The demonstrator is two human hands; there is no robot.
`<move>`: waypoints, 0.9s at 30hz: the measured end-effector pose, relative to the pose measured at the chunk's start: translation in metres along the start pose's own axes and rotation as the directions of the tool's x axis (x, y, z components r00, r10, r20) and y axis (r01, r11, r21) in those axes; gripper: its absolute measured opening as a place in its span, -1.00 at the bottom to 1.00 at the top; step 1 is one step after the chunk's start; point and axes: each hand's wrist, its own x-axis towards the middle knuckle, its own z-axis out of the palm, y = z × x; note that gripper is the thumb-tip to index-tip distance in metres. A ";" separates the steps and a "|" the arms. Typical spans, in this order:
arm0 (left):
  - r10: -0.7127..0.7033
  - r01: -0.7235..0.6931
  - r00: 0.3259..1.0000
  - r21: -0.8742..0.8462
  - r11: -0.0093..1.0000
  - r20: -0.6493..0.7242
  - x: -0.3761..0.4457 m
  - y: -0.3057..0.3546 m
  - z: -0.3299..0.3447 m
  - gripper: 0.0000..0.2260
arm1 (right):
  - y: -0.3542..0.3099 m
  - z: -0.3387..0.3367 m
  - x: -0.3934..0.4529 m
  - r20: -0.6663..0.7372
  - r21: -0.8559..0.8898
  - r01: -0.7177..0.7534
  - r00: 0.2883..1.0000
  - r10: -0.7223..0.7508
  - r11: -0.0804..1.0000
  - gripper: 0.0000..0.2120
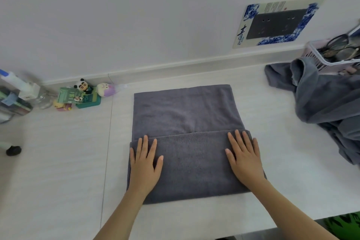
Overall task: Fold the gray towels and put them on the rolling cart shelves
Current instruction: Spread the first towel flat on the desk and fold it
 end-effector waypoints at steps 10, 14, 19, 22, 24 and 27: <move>0.296 -0.300 0.953 -0.340 0.891 -0.067 -0.081 -0.017 0.009 -0.70 | 0.034 -0.007 -0.055 0.047 0.085 0.459 0.884 -0.464 0.884 -0.50; 0.269 -0.283 0.959 -0.343 0.896 -0.087 -0.075 -0.018 0.010 -0.71 | 0.029 -0.009 -0.050 -0.029 0.136 0.456 0.889 -0.456 0.880 -0.49; 0.253 -0.260 0.965 -0.260 0.930 -0.061 -0.068 -0.016 0.002 -0.77 | 0.019 -0.015 -0.048 -0.068 0.148 0.431 0.902 -0.426 0.890 -0.56; 0.225 -0.216 0.974 -0.262 0.941 0.005 -0.059 -0.010 -0.013 -0.78 | 0.015 -0.021 -0.043 -0.034 0.143 0.405 0.914 -0.405 0.903 -0.68; 0.197 -0.159 0.975 -0.291 0.943 0.106 -0.050 -0.004 -0.028 -0.89 | 0.013 -0.024 -0.040 0.002 0.162 0.355 0.933 -0.360 0.921 -0.71; 0.150 -0.048 0.942 -0.321 0.946 0.301 -0.036 0.005 -0.055 -0.93 | 0.012 -0.038 -0.032 0.108 0.211 0.212 0.965 -0.239 0.954 -0.82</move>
